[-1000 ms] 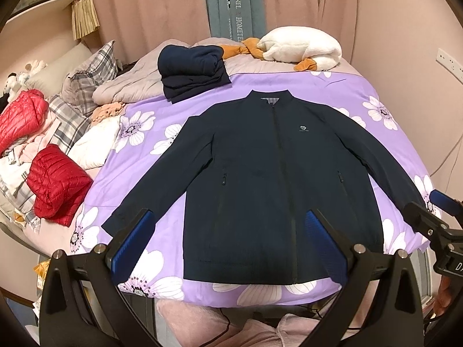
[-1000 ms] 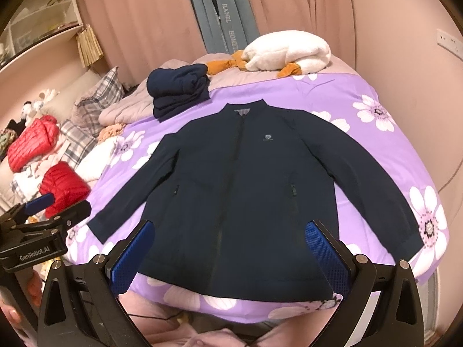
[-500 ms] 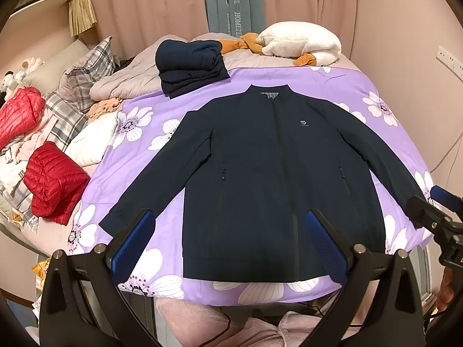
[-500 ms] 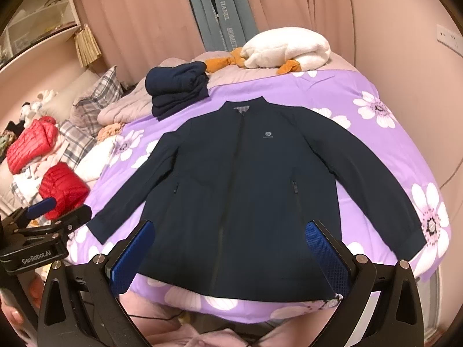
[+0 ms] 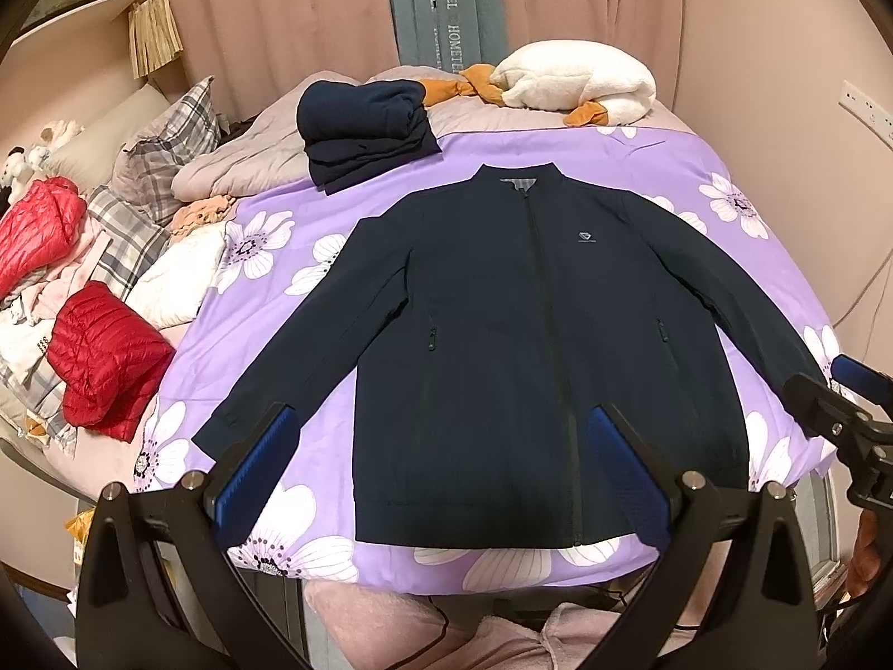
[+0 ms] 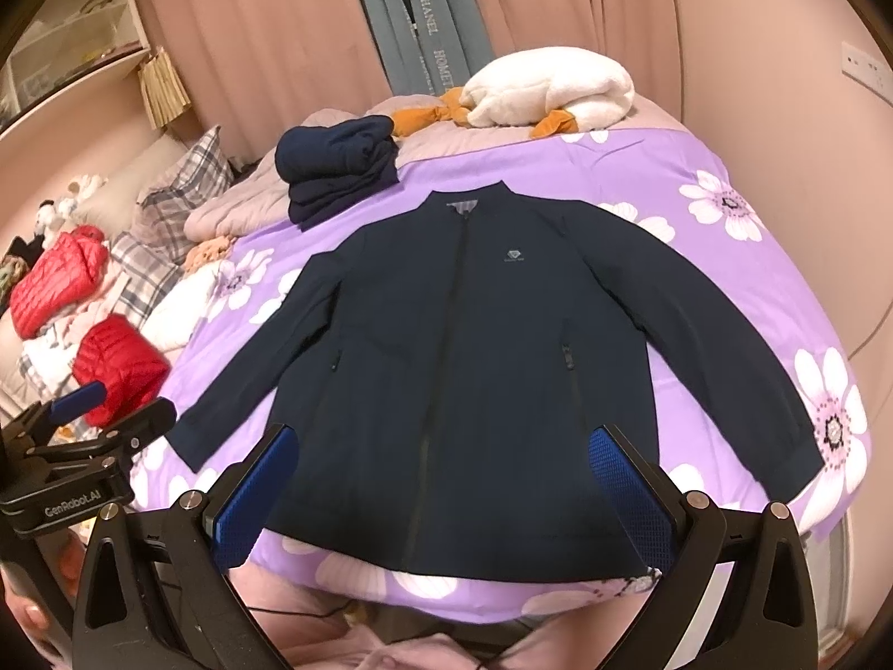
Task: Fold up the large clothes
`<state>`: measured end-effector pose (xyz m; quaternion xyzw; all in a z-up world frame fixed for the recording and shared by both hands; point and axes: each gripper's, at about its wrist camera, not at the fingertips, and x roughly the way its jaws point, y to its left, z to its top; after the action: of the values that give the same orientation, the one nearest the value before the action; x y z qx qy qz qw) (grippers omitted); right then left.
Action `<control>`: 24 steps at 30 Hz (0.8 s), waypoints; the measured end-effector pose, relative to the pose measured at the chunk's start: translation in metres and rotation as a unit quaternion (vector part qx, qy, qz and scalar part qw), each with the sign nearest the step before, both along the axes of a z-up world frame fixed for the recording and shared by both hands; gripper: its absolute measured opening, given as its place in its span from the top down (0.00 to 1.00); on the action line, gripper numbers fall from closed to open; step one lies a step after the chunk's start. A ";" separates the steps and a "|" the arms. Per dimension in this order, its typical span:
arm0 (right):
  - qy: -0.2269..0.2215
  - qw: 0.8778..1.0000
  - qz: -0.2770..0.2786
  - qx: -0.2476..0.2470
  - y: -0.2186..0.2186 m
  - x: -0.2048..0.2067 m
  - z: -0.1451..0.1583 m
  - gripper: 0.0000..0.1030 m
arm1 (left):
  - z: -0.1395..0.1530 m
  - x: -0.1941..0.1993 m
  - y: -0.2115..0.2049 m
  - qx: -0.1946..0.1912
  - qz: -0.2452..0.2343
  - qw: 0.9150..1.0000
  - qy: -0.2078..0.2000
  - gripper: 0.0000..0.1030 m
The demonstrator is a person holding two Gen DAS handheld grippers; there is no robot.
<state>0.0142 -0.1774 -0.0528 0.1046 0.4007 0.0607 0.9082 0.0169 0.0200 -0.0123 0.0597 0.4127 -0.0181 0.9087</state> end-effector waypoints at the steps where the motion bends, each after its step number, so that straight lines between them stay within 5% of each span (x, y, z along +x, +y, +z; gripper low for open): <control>1: 0.001 1.000 -0.001 0.001 -0.001 0.000 -0.001 0.00 | 0.000 0.000 0.000 0.000 0.000 1.000 0.001 0.00; 24: 0.005 1.000 0.002 0.005 -0.001 0.002 -0.002 0.00 | -0.004 0.003 -0.006 0.003 -0.006 1.000 0.002 0.00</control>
<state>0.0166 -0.1788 -0.0553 0.1088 0.4050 0.0644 0.9055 0.0197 0.0144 -0.0163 0.0649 0.4138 -0.0222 0.9078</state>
